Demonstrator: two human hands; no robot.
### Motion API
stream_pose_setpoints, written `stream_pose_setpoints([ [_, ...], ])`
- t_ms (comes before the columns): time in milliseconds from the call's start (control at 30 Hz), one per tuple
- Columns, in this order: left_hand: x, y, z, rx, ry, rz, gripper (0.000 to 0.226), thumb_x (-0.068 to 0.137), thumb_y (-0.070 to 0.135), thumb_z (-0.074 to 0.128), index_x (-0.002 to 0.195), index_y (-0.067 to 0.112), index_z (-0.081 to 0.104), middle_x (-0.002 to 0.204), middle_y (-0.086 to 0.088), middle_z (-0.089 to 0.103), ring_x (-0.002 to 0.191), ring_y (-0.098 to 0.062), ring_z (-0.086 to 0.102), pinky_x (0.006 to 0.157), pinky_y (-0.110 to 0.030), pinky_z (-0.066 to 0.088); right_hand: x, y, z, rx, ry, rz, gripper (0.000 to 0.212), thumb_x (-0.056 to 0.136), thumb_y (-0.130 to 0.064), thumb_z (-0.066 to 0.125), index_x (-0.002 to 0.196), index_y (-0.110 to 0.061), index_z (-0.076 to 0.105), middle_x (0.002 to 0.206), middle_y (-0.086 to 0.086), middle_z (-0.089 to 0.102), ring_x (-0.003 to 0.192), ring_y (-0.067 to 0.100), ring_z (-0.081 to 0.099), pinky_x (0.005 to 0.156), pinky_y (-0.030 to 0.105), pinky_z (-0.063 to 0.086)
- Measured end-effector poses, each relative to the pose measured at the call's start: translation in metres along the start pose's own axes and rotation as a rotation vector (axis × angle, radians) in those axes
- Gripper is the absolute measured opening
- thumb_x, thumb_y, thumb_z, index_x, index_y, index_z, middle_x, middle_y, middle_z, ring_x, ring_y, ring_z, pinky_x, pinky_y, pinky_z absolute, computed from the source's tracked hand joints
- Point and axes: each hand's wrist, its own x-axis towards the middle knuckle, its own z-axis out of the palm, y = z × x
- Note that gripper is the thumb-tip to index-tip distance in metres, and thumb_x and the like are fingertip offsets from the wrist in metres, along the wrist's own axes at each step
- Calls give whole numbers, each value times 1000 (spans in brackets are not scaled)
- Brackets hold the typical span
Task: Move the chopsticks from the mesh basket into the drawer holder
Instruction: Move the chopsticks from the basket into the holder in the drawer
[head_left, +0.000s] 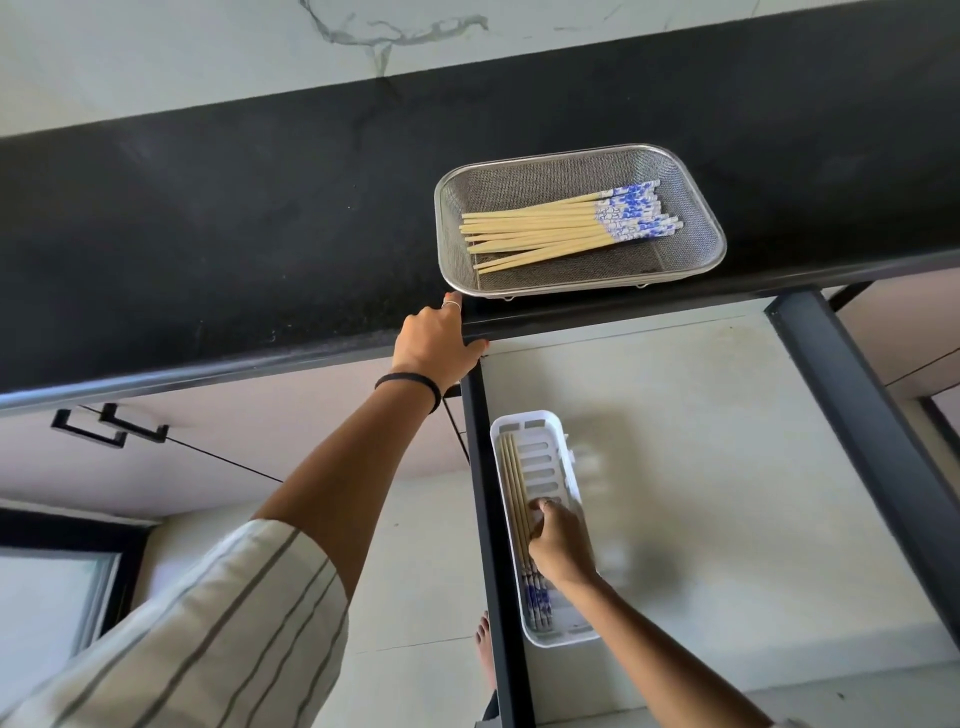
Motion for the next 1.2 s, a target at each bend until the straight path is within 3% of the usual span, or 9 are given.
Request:
stream_pose_setpoints([
  [300,0,1,-1,7,-1,-9,63,92,41,58,140,6,38,88,-6,64,67,-16,52,63,-26,45,0,1,2,13,6,-2,44,81,9,41,118,-8,58,115,10,63,108,23,58,91,27,48],
  [533,0,0,0,0,-6,-14,63,91,39,58,141,7,37,88,-7,64,68,-16,50,62,-26,43,-7,4,4,10,-36,34,48,84,5,41,128,-10,52,123,10,59,115,24,55,97,31,45],
  [667,-1,-1,2,-9,-13,-19,62,92,40,57,140,6,38,82,-5,59,66,-15,50,60,-25,43,-13,1,-5,22,-49,-25,46,87,2,44,132,-9,48,118,9,59,113,21,55,95,23,42],
  [733,-1,-1,2,-22,0,-32,61,93,43,54,139,5,39,77,-2,55,63,-14,50,58,-25,42,-17,-8,-17,70,-44,-87,40,89,-2,50,129,-9,52,106,7,59,104,18,57,86,14,39],
  [833,0,1,2,-48,11,-51,63,95,48,46,138,4,38,77,-2,57,64,-16,53,60,-28,46,-24,-29,-50,145,33,-214,31,89,-2,54,118,-8,60,99,9,63,87,13,58,70,-1,36],
  [900,-1,2,2,-69,6,-64,67,95,52,43,140,3,35,83,-6,63,68,-18,57,64,-31,51,-27,-46,-78,193,107,-314,26,87,1,54,110,-7,64,97,7,65,79,7,57,68,-3,37],
  [1033,-3,2,0,-110,14,-79,74,95,56,38,146,4,24,83,-6,66,71,-22,63,69,-36,57,-27,-81,-135,272,232,-522,18,89,-3,56,104,-8,66,101,5,67,86,10,62,74,5,46],
  [1133,-2,2,0,-103,12,-71,81,94,59,35,151,6,10,88,-7,69,74,-22,66,72,-39,58,-8,-107,-173,218,403,-663,16,88,-2,57,100,-5,67,98,10,66,84,17,62,77,20,49],
  [1200,-2,3,0,-85,12,-67,86,93,62,32,151,6,3,87,-7,69,74,-22,66,72,-39,57,12,-122,-195,139,481,-701,17,86,0,57,100,-4,67,97,13,65,82,20,61,79,21,46],
])
